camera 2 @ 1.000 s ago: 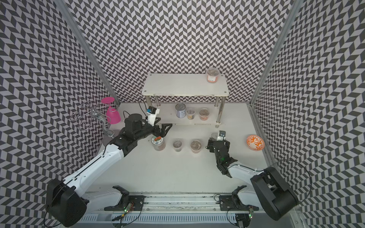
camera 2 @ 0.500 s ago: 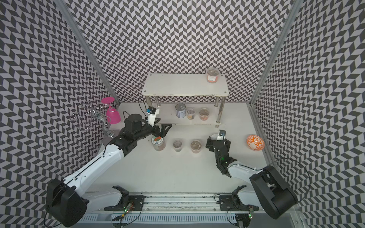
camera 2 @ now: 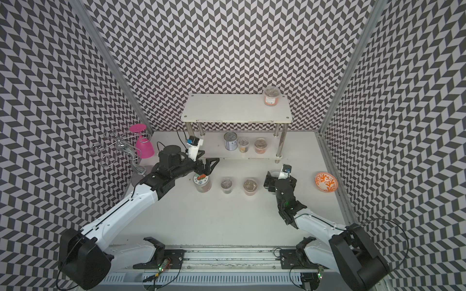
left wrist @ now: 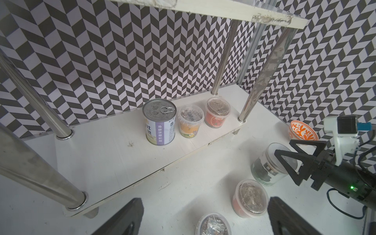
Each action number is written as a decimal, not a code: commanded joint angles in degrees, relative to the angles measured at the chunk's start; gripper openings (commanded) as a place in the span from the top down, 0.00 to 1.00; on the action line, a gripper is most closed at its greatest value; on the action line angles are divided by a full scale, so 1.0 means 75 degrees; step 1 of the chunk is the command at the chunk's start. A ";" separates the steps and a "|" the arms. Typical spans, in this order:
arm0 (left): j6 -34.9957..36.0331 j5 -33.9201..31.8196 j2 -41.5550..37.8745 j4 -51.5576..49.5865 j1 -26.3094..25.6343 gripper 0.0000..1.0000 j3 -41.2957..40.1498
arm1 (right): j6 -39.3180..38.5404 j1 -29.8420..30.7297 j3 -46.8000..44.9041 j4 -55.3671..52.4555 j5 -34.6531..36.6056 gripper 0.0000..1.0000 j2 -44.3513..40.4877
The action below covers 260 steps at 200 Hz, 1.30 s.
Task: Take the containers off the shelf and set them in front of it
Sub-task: 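Place the container at the center of the board, then pick up a container from the shelf.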
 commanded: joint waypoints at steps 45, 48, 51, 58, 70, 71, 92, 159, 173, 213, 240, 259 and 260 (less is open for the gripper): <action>0.0046 0.0129 -0.0099 0.0038 0.0040 0.00 0.0052 | -0.0950 0.0036 0.1135 -0.0854 -0.0518 0.00 -0.0727; 0.0036 0.0133 -0.0087 0.0042 0.0044 0.00 0.0058 | -0.1004 0.0043 0.1148 -0.0815 -0.0640 0.00 -0.0769; 0.0033 0.0140 -0.0079 0.0037 0.0041 0.00 0.0073 | -0.1070 0.0037 0.1151 -0.0771 -0.0790 0.00 -0.0816; -0.0002 0.0168 -0.0043 0.0056 0.0049 0.00 0.0067 | -0.1249 0.0041 0.1190 -0.0660 -0.1108 0.00 -0.0889; -0.0119 0.0169 0.0025 0.0140 0.0042 0.00 0.0032 | -0.1505 0.0045 0.1405 -0.0846 -0.1739 0.01 -0.1013; -0.0125 0.0169 0.0027 0.0145 0.0041 0.00 0.0024 | -0.1545 0.0040 0.1426 -0.0851 -0.1804 0.00 -0.1030; -0.0377 0.0062 0.0263 0.0463 -0.0069 0.00 -0.0112 | -0.1839 0.0039 0.1756 -0.1164 -0.2764 0.00 -0.1229; -0.0795 -0.0875 0.1915 0.1821 -0.0416 0.00 0.0100 | -0.1912 0.0036 0.2253 -0.1770 -0.3749 0.00 -0.1983; -0.0691 -0.0815 0.2134 0.1832 -0.0479 0.00 0.0290 | -0.1981 0.0035 0.2421 -0.1971 -0.3605 0.01 -0.2060; -0.0580 -0.0689 0.2255 0.1811 -0.0500 0.00 0.0387 | -0.2442 -0.0283 0.3861 -0.2842 -0.3560 0.00 -0.1852; -0.0566 -0.0605 0.2255 0.1832 -0.0568 0.00 0.0403 | -0.2706 -0.1183 0.5390 -0.3484 -0.4643 0.00 -0.1104; -0.0554 -0.0572 0.2244 0.1861 -0.0593 0.00 0.0421 | -0.2918 -0.1588 0.6391 -0.3696 -0.4965 0.00 -0.0444; -0.0554 -0.0582 0.2244 0.1855 -0.0605 0.00 0.0424 | -0.2931 -0.1597 0.6439 -0.3706 -0.4975 0.00 -0.0406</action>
